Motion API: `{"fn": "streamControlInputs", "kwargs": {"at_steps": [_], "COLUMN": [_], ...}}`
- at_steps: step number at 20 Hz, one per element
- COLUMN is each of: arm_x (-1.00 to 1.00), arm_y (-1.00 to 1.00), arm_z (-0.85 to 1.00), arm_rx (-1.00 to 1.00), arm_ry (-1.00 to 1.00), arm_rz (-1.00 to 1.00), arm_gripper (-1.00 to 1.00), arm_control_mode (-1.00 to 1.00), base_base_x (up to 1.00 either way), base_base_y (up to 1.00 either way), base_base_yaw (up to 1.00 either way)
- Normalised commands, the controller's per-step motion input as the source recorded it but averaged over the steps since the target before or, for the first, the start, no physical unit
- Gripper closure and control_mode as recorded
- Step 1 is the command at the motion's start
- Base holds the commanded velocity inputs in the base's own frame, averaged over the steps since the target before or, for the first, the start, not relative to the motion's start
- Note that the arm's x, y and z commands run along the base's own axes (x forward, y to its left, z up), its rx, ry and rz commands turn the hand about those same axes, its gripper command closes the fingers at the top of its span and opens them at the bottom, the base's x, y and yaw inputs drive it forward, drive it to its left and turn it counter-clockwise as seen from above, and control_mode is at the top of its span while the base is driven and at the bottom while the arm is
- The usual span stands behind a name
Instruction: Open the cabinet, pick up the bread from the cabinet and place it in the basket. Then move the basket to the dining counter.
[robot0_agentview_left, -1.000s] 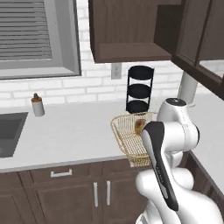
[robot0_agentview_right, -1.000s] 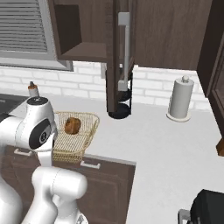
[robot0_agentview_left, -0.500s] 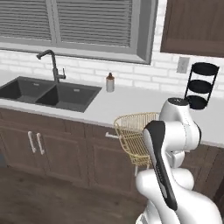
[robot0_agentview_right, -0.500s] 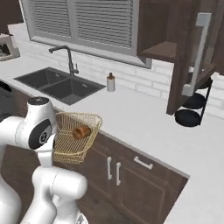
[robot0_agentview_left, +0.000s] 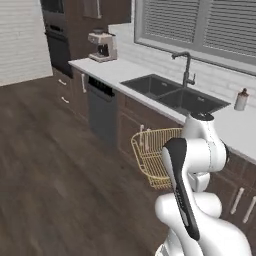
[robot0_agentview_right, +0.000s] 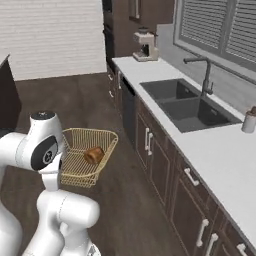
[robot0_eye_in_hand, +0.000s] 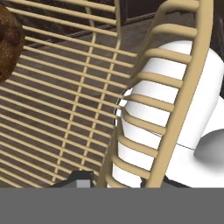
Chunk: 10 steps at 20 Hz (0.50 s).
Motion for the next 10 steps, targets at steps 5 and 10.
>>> {"fn": "streamControlInputs", "kwargs": {"at_steps": [5, 10], "arm_x": [0.00, 0.00], "arm_y": [0.00, 0.00], "arm_z": [0.00, 0.00], "arm_rx": [0.00, 0.00], "arm_ry": [0.00, 0.00], "arm_rz": [0.00, 0.00], "arm_gripper": [1.00, 1.00], "arm_control_mode": [1.00, 1.00], "base_base_x": [0.02, 0.36], "base_base_y": [0.00, 0.00], "base_base_yaw": [1.00, 0.96]}}
